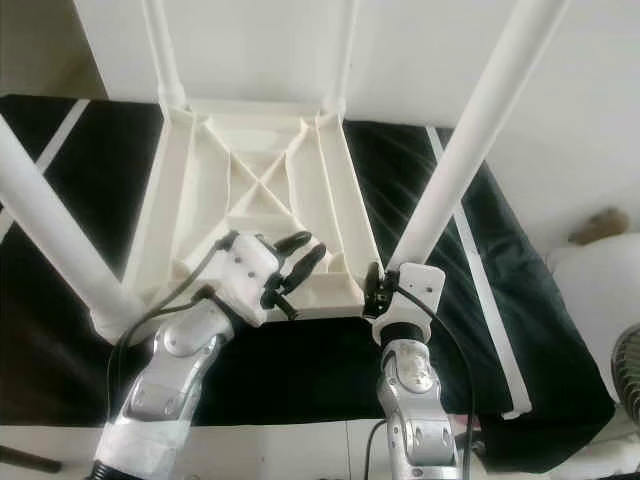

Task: Building children table

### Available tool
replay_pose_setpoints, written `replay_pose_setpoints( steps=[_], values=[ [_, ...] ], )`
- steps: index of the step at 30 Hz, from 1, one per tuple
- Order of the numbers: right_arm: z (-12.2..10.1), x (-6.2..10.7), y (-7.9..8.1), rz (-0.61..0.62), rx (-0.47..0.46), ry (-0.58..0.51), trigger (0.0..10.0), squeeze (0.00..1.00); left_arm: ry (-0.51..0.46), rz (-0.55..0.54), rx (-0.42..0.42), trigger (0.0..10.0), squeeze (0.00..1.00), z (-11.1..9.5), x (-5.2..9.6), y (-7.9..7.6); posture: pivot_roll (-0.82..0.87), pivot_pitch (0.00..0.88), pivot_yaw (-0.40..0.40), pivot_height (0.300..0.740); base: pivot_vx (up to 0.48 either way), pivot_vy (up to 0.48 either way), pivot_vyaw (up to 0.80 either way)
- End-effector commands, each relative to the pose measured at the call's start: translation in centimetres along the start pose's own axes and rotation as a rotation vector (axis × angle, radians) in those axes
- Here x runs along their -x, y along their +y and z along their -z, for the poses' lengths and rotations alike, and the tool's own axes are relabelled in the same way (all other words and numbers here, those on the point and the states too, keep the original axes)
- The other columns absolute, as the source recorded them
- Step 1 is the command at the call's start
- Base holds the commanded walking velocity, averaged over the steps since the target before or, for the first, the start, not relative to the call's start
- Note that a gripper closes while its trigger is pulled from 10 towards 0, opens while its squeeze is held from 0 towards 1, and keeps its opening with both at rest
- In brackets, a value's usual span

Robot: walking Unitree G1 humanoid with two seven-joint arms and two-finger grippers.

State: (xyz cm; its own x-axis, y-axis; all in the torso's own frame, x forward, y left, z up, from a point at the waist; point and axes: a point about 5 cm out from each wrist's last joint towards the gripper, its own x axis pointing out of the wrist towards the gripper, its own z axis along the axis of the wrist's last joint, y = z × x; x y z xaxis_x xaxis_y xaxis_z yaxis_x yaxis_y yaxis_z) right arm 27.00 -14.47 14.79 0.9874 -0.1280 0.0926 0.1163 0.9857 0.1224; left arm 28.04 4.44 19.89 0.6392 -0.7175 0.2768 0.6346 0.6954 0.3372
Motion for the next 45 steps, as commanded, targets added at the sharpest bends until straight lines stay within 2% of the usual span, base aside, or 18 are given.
replay_pose_setpoints(
  steps=[1, 4, 8, 9, 11, 12, 14, 17, 21, 22, 23, 24, 25, 31, 38, 39, 43, 45],
  values=[
    [-0.1, 0.1, -0.2, -0.015, -0.025, -0.010, 10.0, 1.00, 0.001, 0.027, -0.007, 10.0, 0.00, 0.1, -0.2, -0.1, -0.12, 0.128, -0.024, 0.740, 0.000, 0.000, 0.00],
    [-0.7, -0.1, -0.9, -0.132, 0.010, -0.034, 10.0, 1.00, -0.006, 0.035, -0.009, 10.0, 0.00, -0.2, -0.5, 0.0, -0.12, 0.141, -0.028, 0.740, 0.000, 0.000, 0.00],
    [-0.4, -0.1, -1.5, -0.229, 0.052, -0.021, 10.0, 1.00, 0.002, 0.037, -0.012, 10.0, 0.00, 0.1, -0.2, 0.1, -0.13, 0.140, -0.037, 0.740, 0.000, 0.000, 0.00],
    [-0.4, -0.2, -1.7, -0.292, 0.058, -0.011, 10.0, 0.68, 0.009, 0.032, -0.012, 10.0, 0.00, 0.1, -0.2, 0.0, -0.12, 0.124, -0.034, 0.740, 0.000, 0.000, 0.00],
    [-0.4, -0.2, -1.9, -0.334, 0.060, -0.003, 10.0, 0.68, 0.013, 0.029, -0.012, 10.0, 0.00, 0.1, -0.2, -0.1, -0.11, 0.127, -0.036, 0.740, 0.000, 0.000, 0.00],
    [-0.6, -0.3, -2.0, -0.393, 0.078, -0.007, 10.0, 0.00, 0.004, 0.028, 0.006, 10.0, 0.00, -0.1, -0.2, -0.2, -0.11, 0.124, -0.042, 0.740, 0.000, 0.000, 0.00],
    [-0.5, -0.7, -2.3, -0.482, 0.109, -0.007, 10.0, 0.00, 0.003, 0.040, 0.004, 10.0, 0.00, 0.1, -0.1, -0.7, -0.11, 0.116, -0.046, 0.740, 0.000, 0.000, 0.00],
    [-0.6, -1.1, -2.5, -0.537, 0.131, -0.007, 10.0, 0.00, 0.013, 0.057, -0.015, 10.0, 0.00, 0.3, 0.0, -0.9, -0.10, 0.114, -0.050, 0.740, 0.000, 0.000, 0.00],
    [-0.9, -2.6, -3.0, -0.624, 0.198, -0.009, 10.0, 0.00, 0.041, 0.120, 0.046, 10.0, 0.00, 0.6, 0.3, -1.6, -0.08, 0.094, -0.072, 0.740, 0.000, 0.000, 0.00],
    [-0.8, -3.0, -3.1, -0.633, 0.205, -0.004, 6.8, 0.00, 0.066, 0.147, 0.061, 10.0, 0.00, 1.0, 0.6, -1.9, -0.08, 0.095, -0.076, 0.740, 0.000, 0.000, 0.00],
    [-0.7, -3.2, -3.1, -0.640, 0.208, 0.000, 6.8, 0.00, 0.083, 0.166, 0.074, 10.0, 0.00, 1.2, 0.8, -2.1, -0.08, 0.095, -0.076, 0.740, 0.000, 0.000, 0.00],
    [-0.6, -3.5, -3.1, -0.647, 0.218, 0.001, 1.7, 0.00, 0.110, 0.193, 0.068, 10.0, 0.00, 1.6, 1.1, -2.4, -0.07, 0.095, -0.076, 0.740, 0.000, 0.000, 0.00],
    [-0.6, -3.7, -3.1, -0.655, 0.222, 0.005, 0.0, 0.00, 0.136, 0.220, 0.063, 10.0, 0.00, 2.0, 1.4, -2.8, -0.07, 0.095, -0.077, 0.740, 0.000, 0.000, 0.00],
    [-0.3, -4.0, -3.1, -0.686, 0.219, 0.009, 0.0, 0.00, 0.168, 0.251, 0.039, 10.0, 0.00, 2.3, 2.0, -3.2, -0.05, 0.093, -0.087, 0.740, 0.000, 0.000, 0.00],
    [0.3, -2.9, -2.5, -0.692, 0.168, 0.026, 0.0, 0.00, 0.190, 0.174, -0.016, 10.0, 0.00, 2.4, 2.4, -1.9, -0.05, 0.113, -0.095, 0.740, 0.000, 0.000, 0.00],
    [0.8, -2.6, -2.9, -0.596, 0.149, 0.044, 10.0, 0.00, 0.195, 0.170, -0.023, 10.0, 0.00, 2.5, 2.5, -1.8, -0.04, 0.106, -0.099, 0.740, 0.000, 0.000, 0.00],
    [1.2, -2.2, -2.9, -0.518, 0.118, 0.052, 10.0, 0.00, 0.198, 0.161, -0.023, 10.0, 0.00, 2.5, 2.5, -1.8, -0.05, 0.099, -0.097, 0.740, 0.000, 0.000, 0.00],
    [1.5, -1.5, -2.4, -0.396, 0.085, 0.059, 10.0, 0.00, 0.189, 0.129, -0.013, 10.0, 0.00, 2.5, 2.5, -1.5, -0.06, 0.085, -0.089, 0.740, 0.000, 0.000, 0.00]
  ],
)
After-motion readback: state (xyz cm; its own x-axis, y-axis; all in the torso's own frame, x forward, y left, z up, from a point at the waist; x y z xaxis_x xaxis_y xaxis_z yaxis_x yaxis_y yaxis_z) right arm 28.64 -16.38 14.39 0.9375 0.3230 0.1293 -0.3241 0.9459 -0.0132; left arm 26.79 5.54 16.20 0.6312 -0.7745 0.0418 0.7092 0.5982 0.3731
